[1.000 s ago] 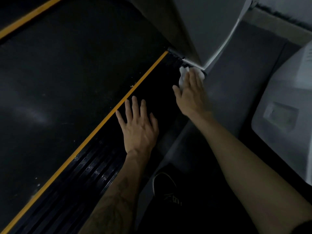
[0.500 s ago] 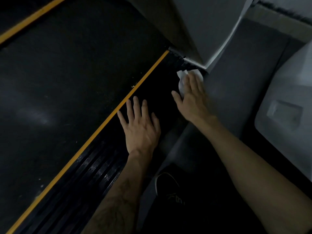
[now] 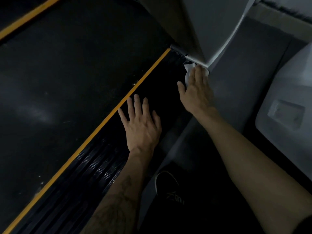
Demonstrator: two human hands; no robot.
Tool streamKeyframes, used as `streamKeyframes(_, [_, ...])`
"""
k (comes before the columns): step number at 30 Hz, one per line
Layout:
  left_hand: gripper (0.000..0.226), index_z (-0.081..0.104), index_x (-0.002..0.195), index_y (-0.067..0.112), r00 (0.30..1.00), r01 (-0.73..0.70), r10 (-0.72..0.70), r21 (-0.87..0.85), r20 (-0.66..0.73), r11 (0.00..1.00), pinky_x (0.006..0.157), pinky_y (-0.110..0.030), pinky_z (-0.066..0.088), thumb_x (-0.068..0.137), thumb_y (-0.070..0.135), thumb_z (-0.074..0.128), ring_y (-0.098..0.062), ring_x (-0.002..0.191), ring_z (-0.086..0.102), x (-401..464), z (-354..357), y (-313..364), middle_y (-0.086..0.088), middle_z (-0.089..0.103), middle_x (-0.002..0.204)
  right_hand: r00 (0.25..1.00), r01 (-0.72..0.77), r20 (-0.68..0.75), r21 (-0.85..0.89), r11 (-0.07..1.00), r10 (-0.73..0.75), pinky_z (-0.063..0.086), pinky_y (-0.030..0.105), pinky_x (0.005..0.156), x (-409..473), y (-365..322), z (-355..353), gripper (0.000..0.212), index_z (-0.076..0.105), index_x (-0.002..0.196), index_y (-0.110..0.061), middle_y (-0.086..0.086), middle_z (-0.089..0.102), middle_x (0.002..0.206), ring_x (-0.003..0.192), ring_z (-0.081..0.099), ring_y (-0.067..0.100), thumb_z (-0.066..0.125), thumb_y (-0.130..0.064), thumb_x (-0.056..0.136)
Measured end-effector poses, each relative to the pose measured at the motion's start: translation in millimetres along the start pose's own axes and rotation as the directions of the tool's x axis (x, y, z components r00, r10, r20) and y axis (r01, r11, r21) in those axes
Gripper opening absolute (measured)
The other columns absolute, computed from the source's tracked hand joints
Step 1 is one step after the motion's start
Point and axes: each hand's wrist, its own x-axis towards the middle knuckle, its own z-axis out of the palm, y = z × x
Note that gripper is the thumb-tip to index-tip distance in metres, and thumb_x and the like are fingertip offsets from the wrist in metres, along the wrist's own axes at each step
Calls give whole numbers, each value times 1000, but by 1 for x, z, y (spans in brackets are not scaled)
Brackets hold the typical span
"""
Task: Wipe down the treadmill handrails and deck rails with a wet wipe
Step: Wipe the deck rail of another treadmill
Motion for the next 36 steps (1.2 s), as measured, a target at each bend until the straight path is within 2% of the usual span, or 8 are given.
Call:
streamKeyframes(4, [60, 28, 159, 18, 1000, 4, -4, -12, 6, 1000, 126, -60, 2, 107, 46, 20, -28, 159, 0, 0, -2, 0, -10, 12, 172, 1000, -14, -15, 32, 999, 15, 19, 43, 127, -13, -3, 5, 79, 10, 160, 4, 22, 4, 169, 158, 5, 32, 34, -51, 108])
streamKeyframes(8, [60, 28, 160, 18, 1000, 4, -4, -10, 3, 1000, 126, -60, 3, 107, 46, 20, -28, 160, -1, 0, -2, 1, -10, 12, 172, 1000, -23, 16, 3, 1000, 23, 8, 44, 129, 2, 1, 1, 81, 6, 160, 5, 21, 1, 170, 158, 1, 35, 30, -52, 108])
streamKeyframes(11, [60, 28, 159, 18, 1000, 8, -8, -11, 5, 1000, 126, -60, 3, 107, 45, 20, -28, 160, 0, 0, -4, 2, -10, 12, 172, 999, -39, 1, 69, 997, 39, 13, 43, 129, -6, -7, 5, 80, 7, 160, 5, 23, 1, 169, 158, 2, 34, 34, -50, 108])
streamKeyframes(17, [58, 30, 158, 17, 1000, 0, 0, -29, -6, 1000, 126, -61, 4, 107, 45, 21, -28, 159, 1, -1, -4, 3, -11, 15, 171, 991, 126, -35, -27, 992, -127, 12, 47, 128, 7, 6, 8, 78, 17, 160, 1, 18, 15, 168, 157, 10, 33, 34, -53, 107])
streamKeyframes(21, [58, 31, 158, 17, 1000, 9, -9, -46, -3, 999, 126, -60, 3, 107, 44, 23, -28, 160, 1, 0, -5, 3, -11, 15, 171, 995, 97, -15, 45, 994, -97, 8, 47, 128, 16, 1, 11, 77, 15, 162, -4, 14, 12, 171, 158, 7, 29, 35, -53, 106])
streamKeyframes(27, [58, 29, 158, 17, 1000, 9, -9, -45, 3, 999, 126, -60, 3, 107, 45, 22, -28, 160, 0, 1, -5, 4, -11, 13, 171, 973, 224, -70, 60, 973, -219, 18, 40, 124, 14, 12, 12, 73, 28, 159, -5, 12, 22, 166, 153, 20, 30, 45, -50, 104])
streamKeyframes(32, [58, 29, 158, 17, 1000, 13, -13, -38, 10, 999, 126, -60, 3, 108, 44, 22, -28, 160, 0, 1, -7, 4, -11, 13, 171, 986, 162, 27, 41, 986, -163, 5, 43, 129, 22, 2, 9, 78, 16, 162, -6, 10, 8, 172, 158, 4, 28, 38, -55, 105])
streamKeyframes(36, [57, 31, 157, 17, 1000, 8, -8, -44, 2, 999, 126, -60, 3, 108, 44, 24, -28, 160, 1, 1, -5, 4, -11, 15, 171, 992, 125, -23, -56, 991, -127, -3, 48, 128, -2, -7, 18, 75, 16, 163, -10, 13, 7, 171, 158, -1, 31, 32, -55, 106])
